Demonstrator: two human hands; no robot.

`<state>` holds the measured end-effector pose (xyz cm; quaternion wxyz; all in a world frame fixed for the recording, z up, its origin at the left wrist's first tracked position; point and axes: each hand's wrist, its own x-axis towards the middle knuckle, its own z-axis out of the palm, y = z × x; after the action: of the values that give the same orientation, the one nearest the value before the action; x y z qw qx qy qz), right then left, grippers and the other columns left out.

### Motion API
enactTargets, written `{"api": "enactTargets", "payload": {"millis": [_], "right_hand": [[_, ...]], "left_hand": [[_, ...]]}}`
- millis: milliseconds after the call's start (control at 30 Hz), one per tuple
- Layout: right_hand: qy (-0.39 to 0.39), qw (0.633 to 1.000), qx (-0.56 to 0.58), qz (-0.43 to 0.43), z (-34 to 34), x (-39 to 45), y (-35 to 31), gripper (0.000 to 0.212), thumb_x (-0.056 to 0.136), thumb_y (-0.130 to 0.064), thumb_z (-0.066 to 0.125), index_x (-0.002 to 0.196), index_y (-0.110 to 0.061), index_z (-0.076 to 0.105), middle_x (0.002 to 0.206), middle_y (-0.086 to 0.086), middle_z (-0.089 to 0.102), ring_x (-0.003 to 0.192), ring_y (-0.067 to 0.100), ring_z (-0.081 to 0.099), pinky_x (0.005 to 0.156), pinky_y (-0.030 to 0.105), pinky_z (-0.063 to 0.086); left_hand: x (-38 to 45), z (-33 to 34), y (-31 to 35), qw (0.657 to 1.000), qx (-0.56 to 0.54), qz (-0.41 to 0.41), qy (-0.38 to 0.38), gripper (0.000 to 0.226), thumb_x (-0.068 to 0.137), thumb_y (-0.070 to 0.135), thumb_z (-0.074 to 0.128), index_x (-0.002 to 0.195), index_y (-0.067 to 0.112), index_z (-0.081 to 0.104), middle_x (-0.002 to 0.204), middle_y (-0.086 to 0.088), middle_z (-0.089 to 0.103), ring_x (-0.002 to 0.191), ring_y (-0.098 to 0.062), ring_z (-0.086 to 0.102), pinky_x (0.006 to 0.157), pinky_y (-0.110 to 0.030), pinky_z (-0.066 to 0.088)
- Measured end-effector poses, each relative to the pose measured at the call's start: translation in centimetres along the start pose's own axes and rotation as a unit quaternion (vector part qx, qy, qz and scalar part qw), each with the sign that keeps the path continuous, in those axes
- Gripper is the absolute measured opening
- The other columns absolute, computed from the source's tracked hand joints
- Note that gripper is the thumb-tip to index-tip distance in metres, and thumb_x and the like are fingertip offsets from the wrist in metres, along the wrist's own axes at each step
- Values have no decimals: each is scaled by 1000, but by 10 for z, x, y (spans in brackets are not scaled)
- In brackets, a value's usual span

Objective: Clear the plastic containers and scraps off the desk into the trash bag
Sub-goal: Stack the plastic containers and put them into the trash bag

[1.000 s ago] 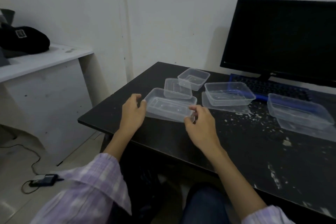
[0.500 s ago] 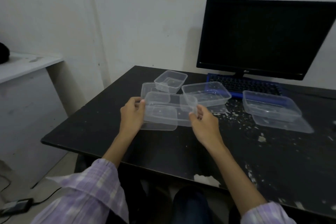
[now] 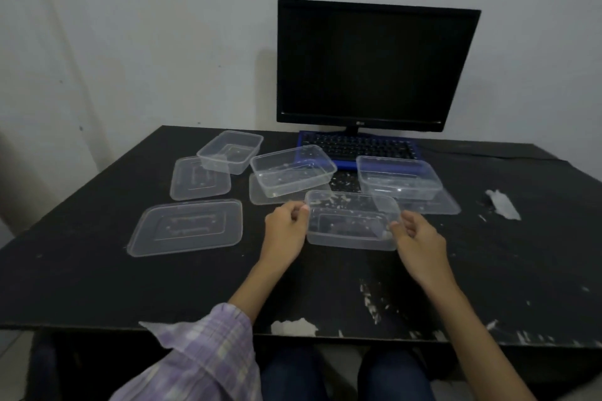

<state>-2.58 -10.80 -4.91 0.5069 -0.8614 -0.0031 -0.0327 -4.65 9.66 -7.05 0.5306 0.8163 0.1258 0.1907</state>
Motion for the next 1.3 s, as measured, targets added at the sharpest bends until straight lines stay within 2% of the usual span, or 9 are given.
{"api": "enactTargets", "payload": {"millis": [167, 333, 467, 700, 900, 1000, 1100, 1234, 1300], "right_hand": [[8, 1000, -22, -17, -4, 0, 0, 46, 96, -22, 50, 140, -13, 42, 139, 8, 50, 126, 21, 47, 101, 31, 36], [56, 988, -33, -139, 7, -4, -27, 42, 95, -17, 51, 137, -13, 48, 139, 4, 48, 125, 16, 46, 108, 34, 37], [-51, 983, -26, -176, 39, -13, -58, 23, 95, -18, 52, 115, -24, 62, 107, -6, 63, 88, -2, 56, 66, 7, 46], [-255, 952, -78, -148, 133, -30, -91, 27, 94, -22, 53, 120, -21, 61, 106, -4, 63, 89, 7, 56, 77, 20, 40], [-243, 957, -87, -134, 170, -32, -95, 29, 93, -16, 52, 122, -14, 57, 107, -2, 59, 78, 4, 53, 67, 14, 41], [-239, 958, -89, -129, 175, -32, -96, 28, 93, -15, 51, 120, -9, 57, 113, 6, 61, 95, 16, 60, 83, 28, 50], [-233, 963, -71, -119, 172, -32, -97, 30, 94, -14, 51, 122, -7, 55, 112, 8, 62, 98, 20, 61, 85, 31, 50], [-198, 970, -7, -137, 151, -24, -101, 34, 95, -14, 50, 129, -12, 50, 97, -6, 53, 79, 2, 50, 68, 17, 42], [-158, 976, 5, -150, 139, -18, -105, 35, 94, -16, 51, 129, -12, 50, 108, -1, 57, 88, 7, 55, 77, 26, 50]], "left_hand": [[1, -5, 5, 999, 33, -3, 11, 24, 96, 27, 46, 104, 14, 65, 95, -3, 67, 86, -12, 62, 79, -30, 52], [4, -44, 9, 995, 63, 25, 75, 19, 96, 20, 47, 107, 12, 62, 95, 3, 60, 76, 2, 51, 62, -10, 36], [6, -87, -1, 983, 106, -3, 148, 24, 95, 16, 50, 113, 8, 62, 109, -6, 64, 91, -6, 51, 79, -17, 36], [-1, -155, -43, 956, 184, -113, 198, 35, 93, 18, 51, 124, 4, 53, 127, -17, 54, 116, -30, 51, 96, -37, 40], [-6, -179, -62, 952, 176, -165, 189, 32, 93, 20, 51, 121, 3, 51, 118, -17, 58, 102, -28, 55, 83, -36, 44], [-5, -179, -60, 955, 163, -159, 188, 33, 94, 19, 50, 123, 3, 50, 120, -17, 58, 101, -26, 55, 78, -29, 38], [-4, -178, -53, 962, 103, -151, 203, 34, 93, 17, 51, 125, 6, 49, 121, -14, 57, 94, -17, 51, 77, -28, 39], [0, -175, -33, 967, 37, -120, 220, 49, 92, 21, 52, 138, 7, 40, 128, -10, 54, 100, -13, 47, 86, -29, 40], [3, -170, -19, 968, 21, -87, 232, 53, 92, 22, 52, 141, 8, 38, 128, -5, 54, 103, -10, 45, 90, -27, 38]]}}
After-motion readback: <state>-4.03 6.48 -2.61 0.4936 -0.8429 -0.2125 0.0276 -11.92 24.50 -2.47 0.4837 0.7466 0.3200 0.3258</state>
